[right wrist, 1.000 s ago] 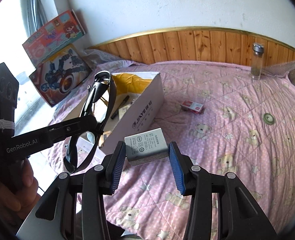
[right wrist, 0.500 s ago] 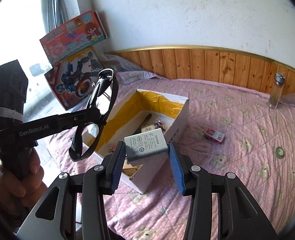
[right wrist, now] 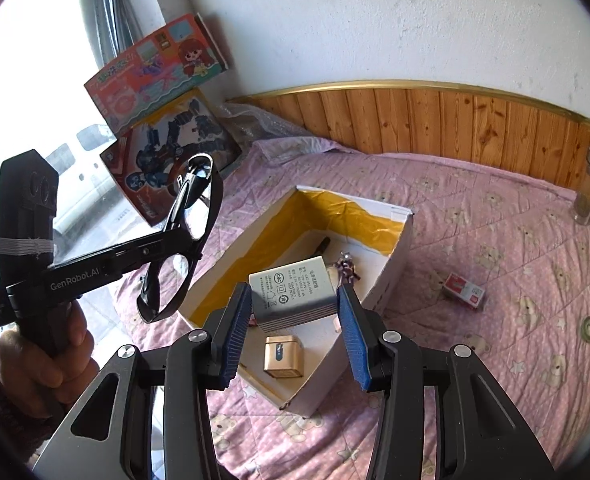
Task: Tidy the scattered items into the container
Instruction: 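Carry the glasses with the left tool while the right tool carries the charger over the box, then open both tools to drop the glasses and charger into the box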
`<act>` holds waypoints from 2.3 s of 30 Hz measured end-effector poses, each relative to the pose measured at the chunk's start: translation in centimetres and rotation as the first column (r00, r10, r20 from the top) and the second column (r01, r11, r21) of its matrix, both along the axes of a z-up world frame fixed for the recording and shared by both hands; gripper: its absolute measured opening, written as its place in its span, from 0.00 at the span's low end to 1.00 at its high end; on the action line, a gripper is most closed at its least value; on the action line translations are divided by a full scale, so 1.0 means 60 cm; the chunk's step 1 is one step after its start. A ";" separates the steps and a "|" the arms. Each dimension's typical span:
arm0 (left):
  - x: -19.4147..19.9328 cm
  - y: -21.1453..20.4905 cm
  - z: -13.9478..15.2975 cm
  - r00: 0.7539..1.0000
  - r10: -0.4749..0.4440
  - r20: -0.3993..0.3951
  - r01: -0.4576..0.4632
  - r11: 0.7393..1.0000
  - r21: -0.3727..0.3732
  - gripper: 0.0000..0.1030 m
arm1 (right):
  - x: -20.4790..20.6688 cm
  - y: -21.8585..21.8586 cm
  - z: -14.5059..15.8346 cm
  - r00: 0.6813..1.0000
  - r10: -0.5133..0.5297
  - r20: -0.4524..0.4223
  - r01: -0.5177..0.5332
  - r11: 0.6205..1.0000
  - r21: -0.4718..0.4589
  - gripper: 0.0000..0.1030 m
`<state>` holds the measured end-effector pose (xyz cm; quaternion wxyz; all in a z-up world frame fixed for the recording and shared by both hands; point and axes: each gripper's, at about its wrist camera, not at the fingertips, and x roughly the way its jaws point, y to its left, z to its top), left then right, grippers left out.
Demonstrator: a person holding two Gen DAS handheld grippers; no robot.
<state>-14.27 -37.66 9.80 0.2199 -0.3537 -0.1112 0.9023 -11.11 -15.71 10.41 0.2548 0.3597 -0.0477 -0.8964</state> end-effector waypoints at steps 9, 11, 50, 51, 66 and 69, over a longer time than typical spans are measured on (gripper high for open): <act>-0.071 0.016 -0.024 0.995 0.001 0.104 0.002 1.000 -0.024 0.15 | -0.095 -0.002 -0.031 0.996 0.014 0.091 -0.012 1.000 -0.020 0.45; -0.088 0.024 -0.028 0.993 0.005 0.122 0.000 0.999 -0.040 0.15 | -0.116 -0.006 -0.037 0.994 0.017 0.105 -0.015 1.000 -0.021 0.45; -0.190 0.088 -0.198 0.916 0.145 0.374 -0.047 0.965 -0.258 0.25 | -0.285 -0.101 -0.164 0.987 0.048 0.156 -0.096 0.943 0.318 0.48; -0.187 0.088 -0.193 0.920 0.140 0.366 -0.044 0.965 -0.260 0.25 | -0.280 -0.100 -0.160 0.986 0.048 0.157 -0.095 0.947 0.306 0.48; -0.109 0.073 -0.146 0.945 0.123 0.303 -0.047 0.968 -0.247 0.30 | -0.186 -0.106 -0.115 0.989 0.047 0.137 -0.082 0.962 0.260 0.48; -0.091 0.072 -0.137 0.952 0.115 0.285 -0.044 0.969 -0.245 0.30 | -0.157 -0.111 -0.105 0.990 0.058 0.127 -0.089 0.964 0.251 0.48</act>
